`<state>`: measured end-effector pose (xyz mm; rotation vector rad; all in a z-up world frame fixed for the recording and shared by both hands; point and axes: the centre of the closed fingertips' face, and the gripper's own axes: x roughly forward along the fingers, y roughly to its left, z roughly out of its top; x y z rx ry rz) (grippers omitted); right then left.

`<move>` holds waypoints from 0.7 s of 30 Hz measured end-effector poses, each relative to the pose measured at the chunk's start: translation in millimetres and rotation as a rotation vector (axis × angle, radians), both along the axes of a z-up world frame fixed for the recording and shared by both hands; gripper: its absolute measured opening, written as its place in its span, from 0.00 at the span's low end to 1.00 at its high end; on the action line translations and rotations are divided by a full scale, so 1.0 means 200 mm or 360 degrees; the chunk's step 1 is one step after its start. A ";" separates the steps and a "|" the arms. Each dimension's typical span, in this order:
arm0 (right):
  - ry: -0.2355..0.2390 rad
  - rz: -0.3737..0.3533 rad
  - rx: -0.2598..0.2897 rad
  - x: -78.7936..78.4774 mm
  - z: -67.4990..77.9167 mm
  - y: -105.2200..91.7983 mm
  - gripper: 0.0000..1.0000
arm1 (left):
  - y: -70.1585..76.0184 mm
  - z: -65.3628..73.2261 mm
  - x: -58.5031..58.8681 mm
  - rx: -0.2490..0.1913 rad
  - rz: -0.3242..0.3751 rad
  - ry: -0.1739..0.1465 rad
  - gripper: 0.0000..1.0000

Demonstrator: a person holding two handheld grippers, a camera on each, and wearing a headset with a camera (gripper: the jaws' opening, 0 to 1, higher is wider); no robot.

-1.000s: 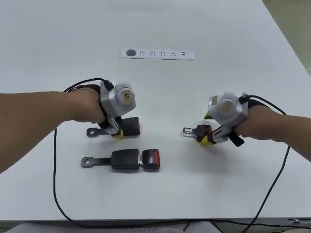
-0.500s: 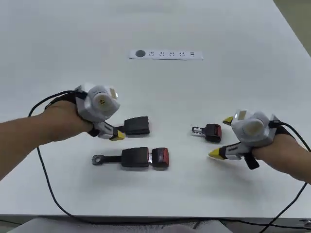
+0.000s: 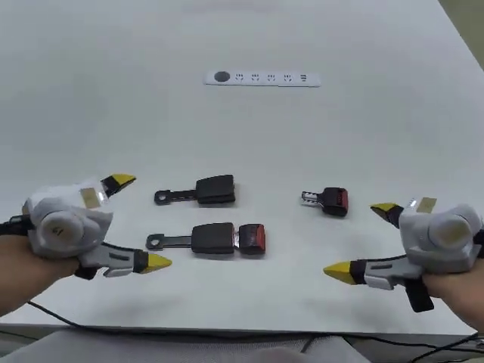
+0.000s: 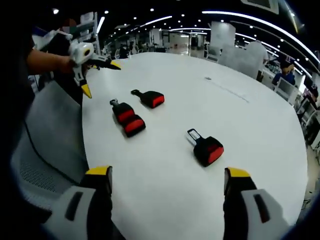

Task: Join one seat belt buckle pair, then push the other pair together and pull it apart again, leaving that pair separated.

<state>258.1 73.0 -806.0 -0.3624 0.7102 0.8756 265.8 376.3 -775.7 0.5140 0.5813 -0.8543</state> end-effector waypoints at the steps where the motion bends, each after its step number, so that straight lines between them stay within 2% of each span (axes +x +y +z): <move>1: -0.0017 0.0011 -0.0015 -0.01 0.01 0.00 0.96 | 0.04 -0.02 -0.03 0.0017 0.0037 0.0036 1.00; 3: -0.0057 0.0029 -0.0038 -0.01 0.02 0.01 1.00 | 0.08 -0.03 -0.06 0.0050 0.0057 0.0034 1.00; 4: -0.0081 0.0040 -0.0048 -0.01 0.04 0.02 1.00 | 0.11 -0.04 -0.07 0.0046 0.0076 0.0016 1.00; 6: -0.0107 0.0051 -0.0074 -0.01 0.04 0.02 1.00 | 0.15 -0.05 -0.08 0.0024 0.0155 0.0035 1.00; 8: -0.0147 0.0030 -0.0096 0.01 0.06 0.01 1.00 | 0.18 -0.05 -0.09 0.0031 0.0195 0.0028 1.00; 11: -0.0119 -0.0047 -0.0060 0.02 0.06 0.00 1.00 | 0.20 -0.04 -0.09 0.0009 0.0245 0.0014 1.00; 15: -0.0105 -0.0067 -0.0088 -0.02 0.03 -0.01 0.99 | 0.24 -0.05 -0.12 0.0047 0.0276 -0.0029 0.97; 17: -0.0101 -0.0108 -0.0042 -0.02 0.05 0.00 0.98 | 0.26 -0.01 -0.11 -0.0037 0.0349 -0.0074 0.91; 18: -0.0076 -0.0136 0.0023 -0.03 0.06 0.02 0.98 | 0.27 0.00 -0.11 -0.0050 0.0366 -0.0069 0.90; 21: -0.0067 -0.0139 0.0020 -0.02 0.06 0.02 0.97 | 0.27 0.04 -0.10 -0.0073 0.0376 -0.0095 0.91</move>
